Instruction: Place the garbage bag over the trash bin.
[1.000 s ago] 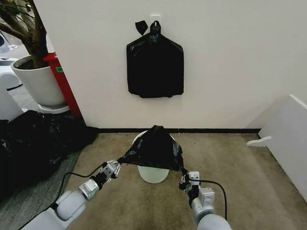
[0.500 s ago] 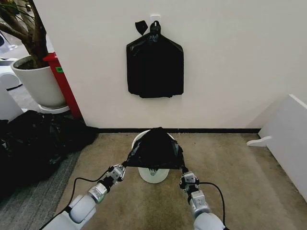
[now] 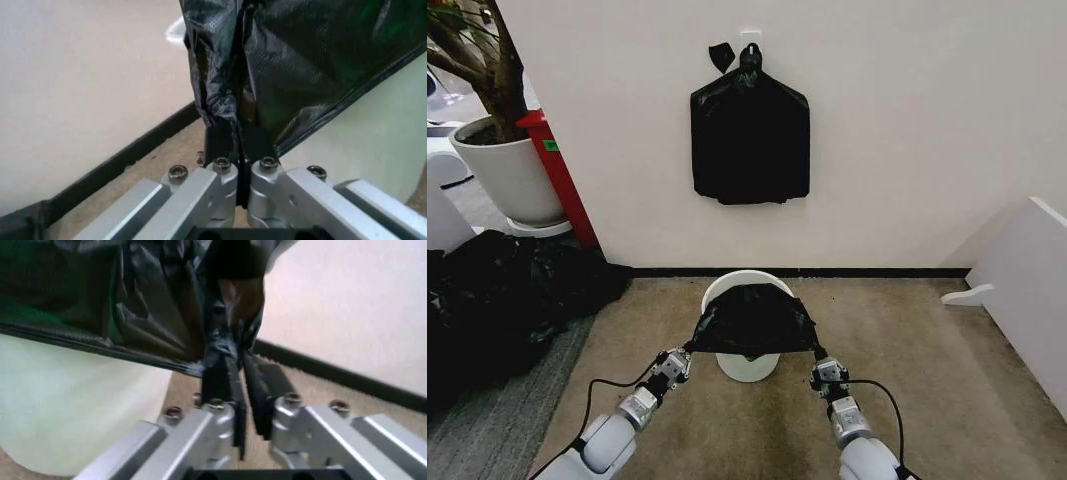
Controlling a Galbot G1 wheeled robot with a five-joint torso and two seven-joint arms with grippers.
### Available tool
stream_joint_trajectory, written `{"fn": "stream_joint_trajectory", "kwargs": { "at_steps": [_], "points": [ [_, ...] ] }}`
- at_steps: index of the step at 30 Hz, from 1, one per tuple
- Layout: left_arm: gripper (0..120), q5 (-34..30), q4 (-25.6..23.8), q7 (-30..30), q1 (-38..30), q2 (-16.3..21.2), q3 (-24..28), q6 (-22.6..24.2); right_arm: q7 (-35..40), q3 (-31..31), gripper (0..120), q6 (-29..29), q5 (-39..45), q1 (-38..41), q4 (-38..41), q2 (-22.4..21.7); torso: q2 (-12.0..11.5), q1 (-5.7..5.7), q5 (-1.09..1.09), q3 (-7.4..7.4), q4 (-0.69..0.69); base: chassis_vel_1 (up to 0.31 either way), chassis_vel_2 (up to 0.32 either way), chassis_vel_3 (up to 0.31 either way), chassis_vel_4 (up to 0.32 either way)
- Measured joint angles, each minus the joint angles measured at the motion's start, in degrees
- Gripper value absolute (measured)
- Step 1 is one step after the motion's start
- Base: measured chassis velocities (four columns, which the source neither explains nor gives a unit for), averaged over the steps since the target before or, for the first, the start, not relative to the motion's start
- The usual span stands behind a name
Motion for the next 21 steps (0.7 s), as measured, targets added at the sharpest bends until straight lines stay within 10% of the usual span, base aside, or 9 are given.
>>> {"fn": "stream_joint_trajectory", "kwargs": {
  "at_steps": [9, 21],
  "points": [
    [31, -1.7, -5.0, 1.6, 3.3, 4.7, -2.7, -2.7, -5.6, 1.3, 38, 6.2, -1.2, -7.2, 8.7, -5.4, 0.0, 0.0, 0.0, 0.0, 0.0, 0.0, 0.0, 0.0, 0.0],
    [80, -10.2, -2.9, 21.8, 2.2, 6.5, -13.8, -14.8, -21.3, 10.0, 86, 21.3, -1.4, -12.2, 11.6, -6.8, 0.0, 0.0, -0.01, 0.0, 0.0, 0.0, 0.0, 0.0, 0.0]
  ]
}}
